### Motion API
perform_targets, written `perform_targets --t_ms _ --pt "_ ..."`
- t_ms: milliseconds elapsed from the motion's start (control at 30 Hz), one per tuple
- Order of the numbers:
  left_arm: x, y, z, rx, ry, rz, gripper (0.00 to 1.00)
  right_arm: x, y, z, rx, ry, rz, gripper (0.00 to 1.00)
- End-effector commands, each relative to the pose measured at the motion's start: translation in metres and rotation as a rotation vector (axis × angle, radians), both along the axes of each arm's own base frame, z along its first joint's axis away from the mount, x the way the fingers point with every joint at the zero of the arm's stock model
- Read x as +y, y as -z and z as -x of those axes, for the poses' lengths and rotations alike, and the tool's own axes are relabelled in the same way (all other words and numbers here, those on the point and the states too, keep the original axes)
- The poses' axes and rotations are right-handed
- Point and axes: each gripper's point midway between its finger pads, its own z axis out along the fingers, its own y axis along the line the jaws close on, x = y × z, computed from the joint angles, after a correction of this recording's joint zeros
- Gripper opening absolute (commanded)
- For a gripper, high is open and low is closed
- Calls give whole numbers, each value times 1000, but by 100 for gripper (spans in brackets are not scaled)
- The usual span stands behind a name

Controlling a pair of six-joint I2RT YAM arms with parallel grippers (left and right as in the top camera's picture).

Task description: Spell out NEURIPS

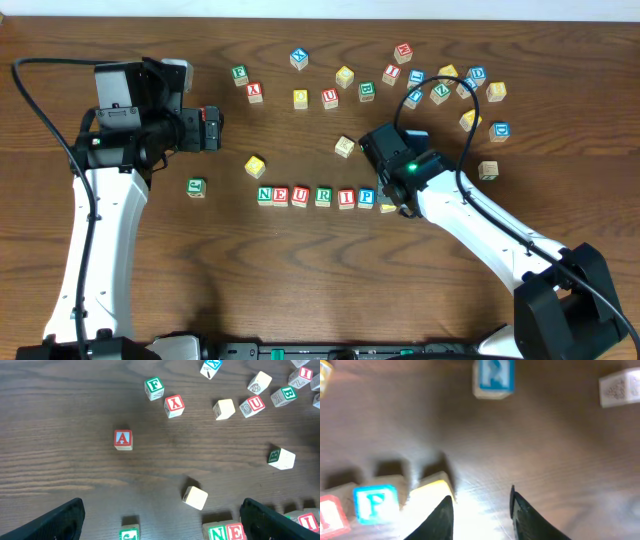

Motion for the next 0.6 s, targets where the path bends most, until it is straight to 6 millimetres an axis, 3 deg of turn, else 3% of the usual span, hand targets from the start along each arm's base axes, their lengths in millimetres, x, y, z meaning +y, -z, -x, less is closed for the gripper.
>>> perform_targets --t_ms 0,267,567 --pt "0 -11 -3 -26 3 8 98 -7 -2 1 -1 63 22 29" --pt "0 -11 -3 -26 3 8 98 -16 3 27 104 99 44 27" --pt "0 -11 -3 -26 3 8 97 6 8 45 181 51 -30 29"
